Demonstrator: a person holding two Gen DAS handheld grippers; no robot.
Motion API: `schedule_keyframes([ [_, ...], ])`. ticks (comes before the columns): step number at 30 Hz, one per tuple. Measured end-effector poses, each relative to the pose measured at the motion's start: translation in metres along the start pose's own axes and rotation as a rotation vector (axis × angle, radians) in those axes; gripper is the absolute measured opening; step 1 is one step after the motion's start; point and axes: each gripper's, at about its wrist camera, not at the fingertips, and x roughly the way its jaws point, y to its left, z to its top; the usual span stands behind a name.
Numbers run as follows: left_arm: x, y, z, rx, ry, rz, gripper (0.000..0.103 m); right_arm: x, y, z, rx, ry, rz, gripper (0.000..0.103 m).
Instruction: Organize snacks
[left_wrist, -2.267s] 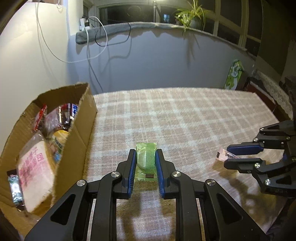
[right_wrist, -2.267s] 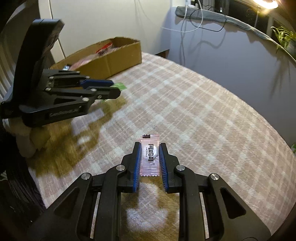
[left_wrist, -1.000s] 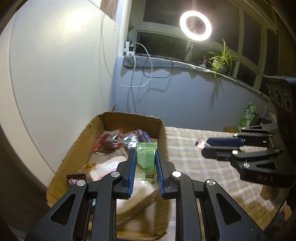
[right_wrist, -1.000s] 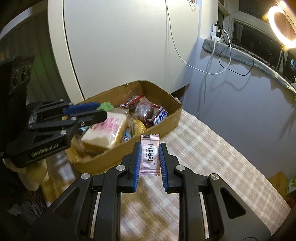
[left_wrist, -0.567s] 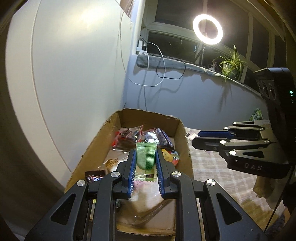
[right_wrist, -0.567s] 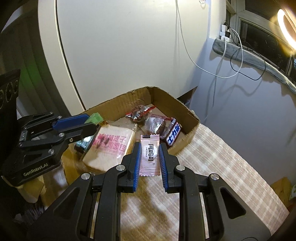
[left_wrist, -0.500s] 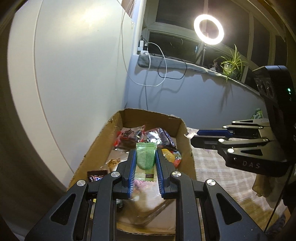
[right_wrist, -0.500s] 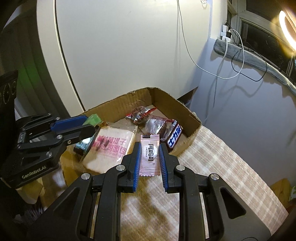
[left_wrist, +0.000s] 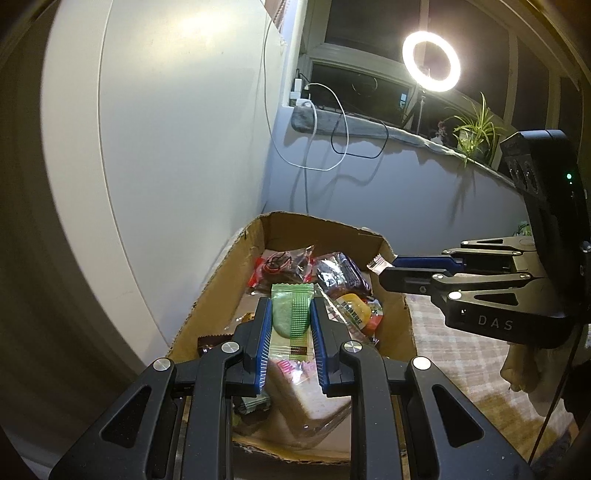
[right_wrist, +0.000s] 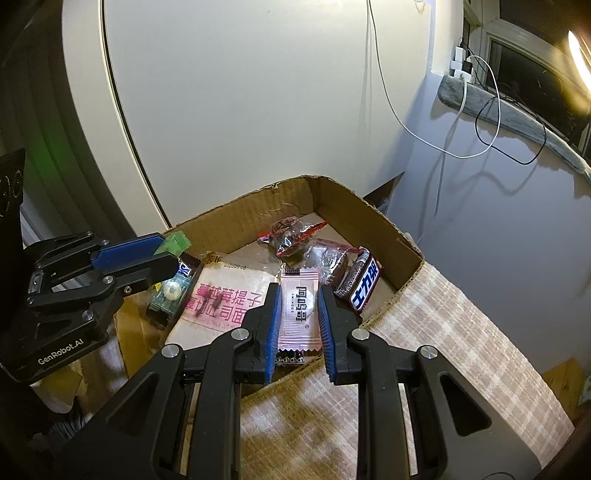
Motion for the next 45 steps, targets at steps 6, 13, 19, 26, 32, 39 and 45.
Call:
schedule_keyframes([
  [6,0.001,0.0,0.0,0.0,0.006,0.006,0.02,0.002,0.0,0.0,-0.003,0.002,0.001,0.02],
  [13,-0.001,0.002,-0.001,-0.001,-0.009,0.033,0.021,0.004,0.001,0.0,-0.005,0.005,-0.007,0.021],
  [19,-0.001,0.002,-0.001,0.002,-0.011,0.045,0.03,0.005,-0.002,-0.001,-0.001,0.001,-0.023,0.035],
  [26,-0.002,0.005,-0.001,0.0,-0.019,0.06,0.052,0.003,-0.005,0.0,0.0,-0.013,-0.042,0.051],
  [32,-0.004,0.006,-0.001,0.002,-0.028,0.072,0.063,-0.001,-0.006,-0.001,0.0,-0.033,-0.065,0.078],
  [39,-0.005,0.004,0.0,0.008,-0.036,0.076,0.071,-0.006,-0.007,-0.003,0.011,-0.032,-0.075,0.079],
  [45,-0.005,0.004,0.0,0.006,-0.037,0.086,0.075,-0.011,-0.009,-0.008,0.035,-0.039,-0.078,0.079],
])
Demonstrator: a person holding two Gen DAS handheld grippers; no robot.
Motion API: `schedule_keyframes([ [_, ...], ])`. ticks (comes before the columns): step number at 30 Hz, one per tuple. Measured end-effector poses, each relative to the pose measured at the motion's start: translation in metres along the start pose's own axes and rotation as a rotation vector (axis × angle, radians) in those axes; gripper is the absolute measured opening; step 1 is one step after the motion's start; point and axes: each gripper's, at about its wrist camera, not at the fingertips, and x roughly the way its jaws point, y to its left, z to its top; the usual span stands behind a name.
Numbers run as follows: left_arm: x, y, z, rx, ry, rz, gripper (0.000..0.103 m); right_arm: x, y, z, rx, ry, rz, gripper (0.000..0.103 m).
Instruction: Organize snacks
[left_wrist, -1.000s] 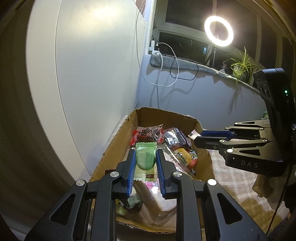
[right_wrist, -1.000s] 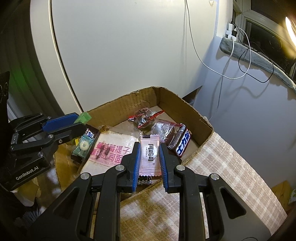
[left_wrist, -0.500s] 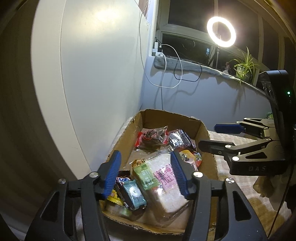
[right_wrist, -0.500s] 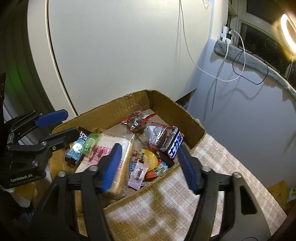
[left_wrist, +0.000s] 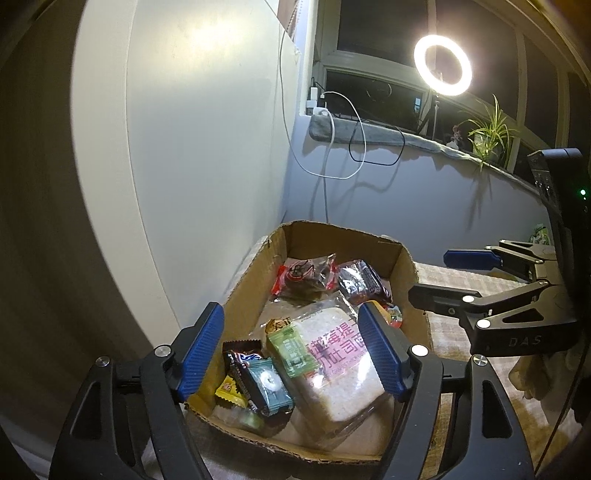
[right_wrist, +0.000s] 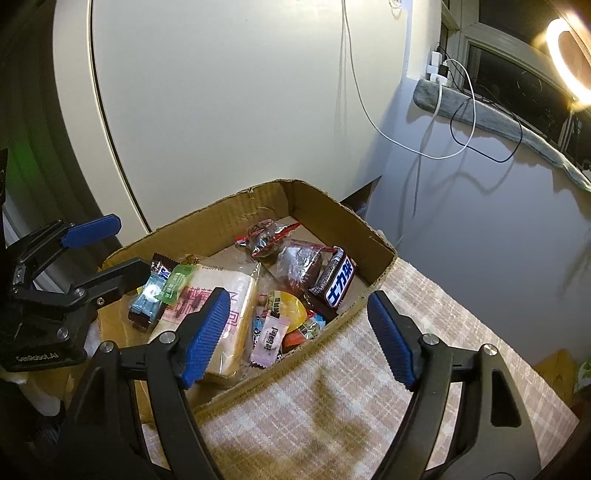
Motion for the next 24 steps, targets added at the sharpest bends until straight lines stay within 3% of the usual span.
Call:
schedule_keyframes([
  [10,-0.008,-0.004,0.0,0.009,-0.015,0.02,0.075,-0.014,0.001,-0.009,0.025,-0.022,-0.002,0.08],
  [13,-0.011,-0.007,-0.001,0.021,-0.023,0.025,0.075,-0.021,0.002,-0.012,0.026,-0.037,-0.008,0.088],
  [21,-0.02,-0.016,-0.004,0.044,-0.041,0.04,0.075,-0.045,0.004,-0.021,0.035,-0.07,-0.018,0.089],
  [24,-0.022,-0.02,-0.006,0.053,-0.043,0.041,0.081,-0.052,0.002,-0.027,0.047,-0.073,-0.023,0.089],
])
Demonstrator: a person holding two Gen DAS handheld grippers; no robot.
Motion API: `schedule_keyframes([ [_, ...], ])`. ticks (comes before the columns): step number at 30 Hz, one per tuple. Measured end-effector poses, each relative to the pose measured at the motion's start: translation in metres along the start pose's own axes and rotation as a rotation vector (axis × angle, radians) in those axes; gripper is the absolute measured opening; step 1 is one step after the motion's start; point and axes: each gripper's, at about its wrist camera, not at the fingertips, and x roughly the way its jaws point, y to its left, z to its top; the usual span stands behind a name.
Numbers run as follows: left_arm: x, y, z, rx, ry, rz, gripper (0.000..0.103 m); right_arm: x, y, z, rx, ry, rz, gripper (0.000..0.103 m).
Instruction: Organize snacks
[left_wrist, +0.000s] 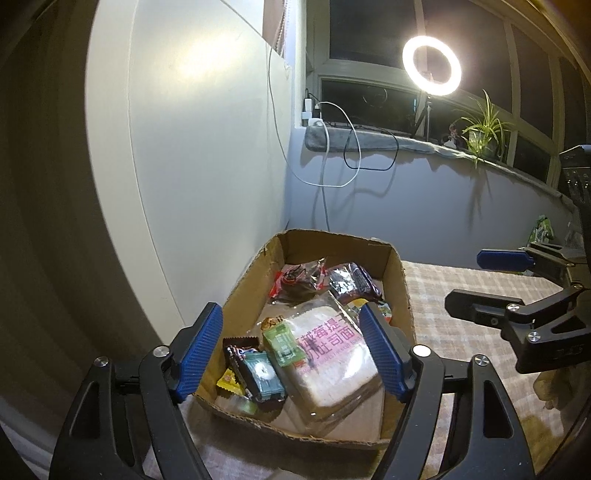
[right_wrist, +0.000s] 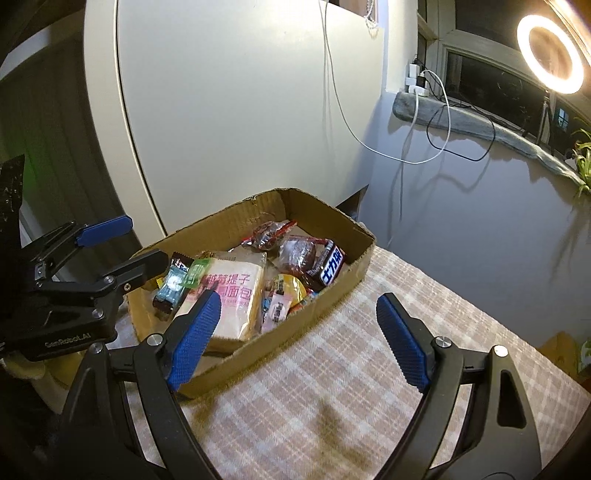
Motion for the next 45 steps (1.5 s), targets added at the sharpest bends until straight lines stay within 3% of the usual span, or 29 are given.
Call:
schedule_keyframes([
  [11,-0.013,-0.007,-0.01,0.0,-0.008,0.007,0.082,-0.037,-0.015,-0.028,0.063,-0.035,-0.072,0.089],
  [18,-0.024,-0.02,-0.018,0.016,-0.013,-0.003,0.084,-0.061,-0.019,-0.057,0.081,-0.055,-0.158,0.089],
  [27,-0.032,-0.028,-0.028,0.017,-0.02,-0.01,0.085,-0.077,-0.028,-0.095,0.163,-0.047,-0.204,0.089],
  [45,-0.037,-0.026,-0.036,0.004,-0.015,-0.006,0.085,-0.082,-0.037,-0.108,0.194,-0.04,-0.221,0.089],
])
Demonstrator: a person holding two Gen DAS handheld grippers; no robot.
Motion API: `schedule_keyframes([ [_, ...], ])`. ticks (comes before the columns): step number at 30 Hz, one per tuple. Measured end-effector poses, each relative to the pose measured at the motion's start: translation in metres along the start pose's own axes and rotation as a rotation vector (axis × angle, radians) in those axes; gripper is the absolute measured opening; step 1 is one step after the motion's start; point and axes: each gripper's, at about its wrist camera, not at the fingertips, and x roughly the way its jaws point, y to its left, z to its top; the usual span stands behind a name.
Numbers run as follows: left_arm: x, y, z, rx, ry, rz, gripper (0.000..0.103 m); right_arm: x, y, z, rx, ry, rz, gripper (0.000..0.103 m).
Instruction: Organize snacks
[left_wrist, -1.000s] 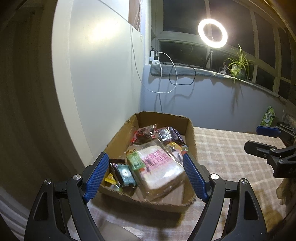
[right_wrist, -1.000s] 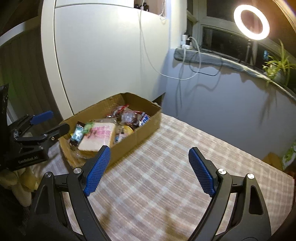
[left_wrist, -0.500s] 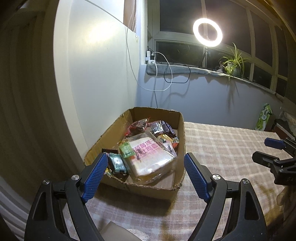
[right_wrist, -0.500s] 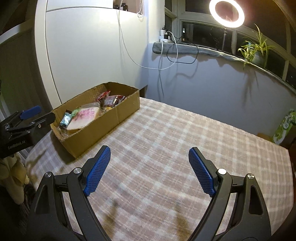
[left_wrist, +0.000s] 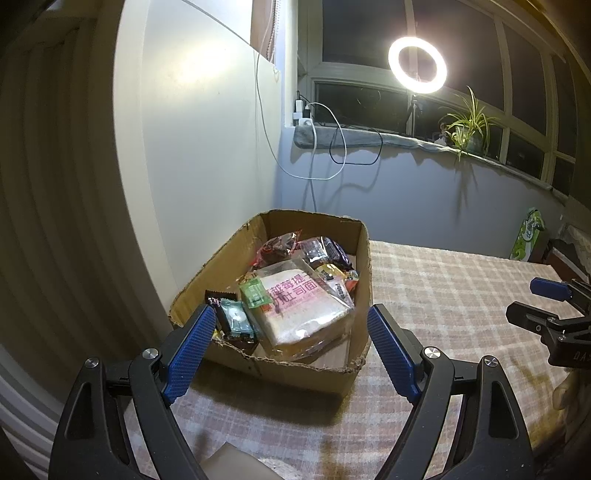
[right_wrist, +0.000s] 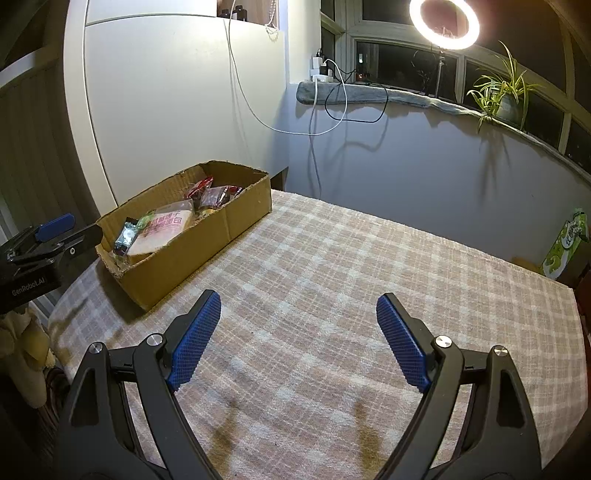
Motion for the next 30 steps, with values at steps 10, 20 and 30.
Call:
schedule_keyframes([
  [10,0.0007,-0.001,0.0009,0.002,0.0,-0.001,0.085,0.0007,0.0003,-0.0007,0.003,0.006,0.004,0.089],
  [20,0.0014,-0.0004,0.0011,0.006,0.0,-0.001,0.085,0.0028,-0.0023,-0.0036,0.015,0.012,0.014,0.089],
  [30,0.0003,-0.0015,0.0008,0.014,-0.006,0.004,0.085,0.0051,-0.0058,-0.007,0.025,0.026,0.013,0.089],
])
